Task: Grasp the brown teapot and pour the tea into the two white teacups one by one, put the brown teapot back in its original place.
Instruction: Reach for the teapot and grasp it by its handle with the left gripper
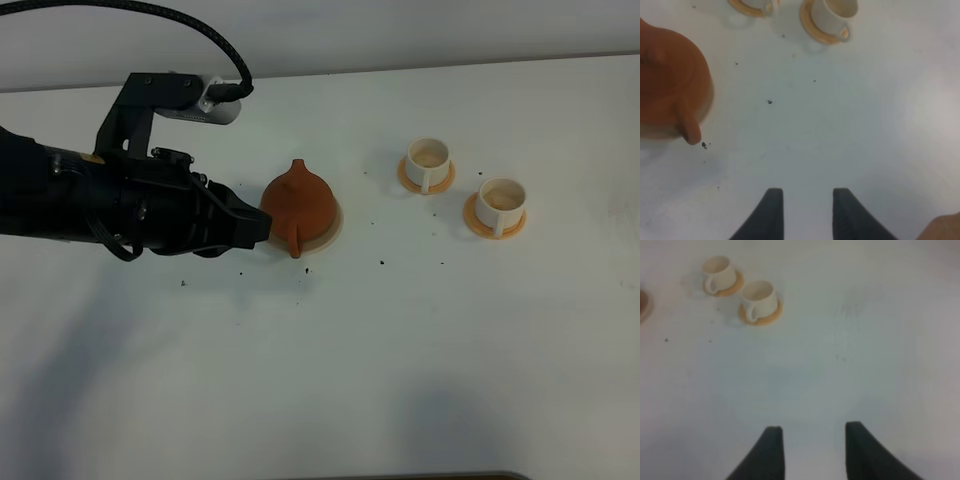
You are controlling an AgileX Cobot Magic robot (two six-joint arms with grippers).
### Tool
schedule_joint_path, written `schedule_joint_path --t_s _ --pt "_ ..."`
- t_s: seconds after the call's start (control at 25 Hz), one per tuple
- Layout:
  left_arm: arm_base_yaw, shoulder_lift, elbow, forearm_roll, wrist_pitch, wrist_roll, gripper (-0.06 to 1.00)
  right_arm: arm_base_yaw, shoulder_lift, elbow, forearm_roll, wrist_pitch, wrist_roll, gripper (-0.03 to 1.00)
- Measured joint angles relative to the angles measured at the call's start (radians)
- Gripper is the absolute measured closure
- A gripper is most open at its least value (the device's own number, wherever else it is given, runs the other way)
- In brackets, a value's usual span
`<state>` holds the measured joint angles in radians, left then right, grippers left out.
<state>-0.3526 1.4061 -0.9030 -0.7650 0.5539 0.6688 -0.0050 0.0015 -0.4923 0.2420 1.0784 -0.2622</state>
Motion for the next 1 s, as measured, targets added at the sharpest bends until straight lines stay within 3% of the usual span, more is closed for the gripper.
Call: schedule_joint_path --t_s 0.2,0.36,0.6,0.76,1.0 --pt "0.000 0.000 -0.007 0.017 0.015 -0.097 0.70 0.000 0.000 0.000 0.000 0.000 0.000 0.68" --pt "0.000 0.012 -0.067 0.107 0.074 -0.245 0.70 0.000 0.000 0.000 0.000 0.000 0.000 0.68" --pt "-0.052 0.155 -0.285 0.435 0.259 -0.562 0.70 0.000 0.000 0.000 0.000 0.000 0.000 0.68" --pt "-0.104 0.328 -0.474 0.614 0.452 -0.713 0.70 0.000 0.000 0.000 0.000 0.000 0.000 0.68" --pt "-0.121 0.575 -0.743 0.638 0.634 -0.750 0.70 0.000 0.000 0.000 0.000 0.000 0.000 0.68"
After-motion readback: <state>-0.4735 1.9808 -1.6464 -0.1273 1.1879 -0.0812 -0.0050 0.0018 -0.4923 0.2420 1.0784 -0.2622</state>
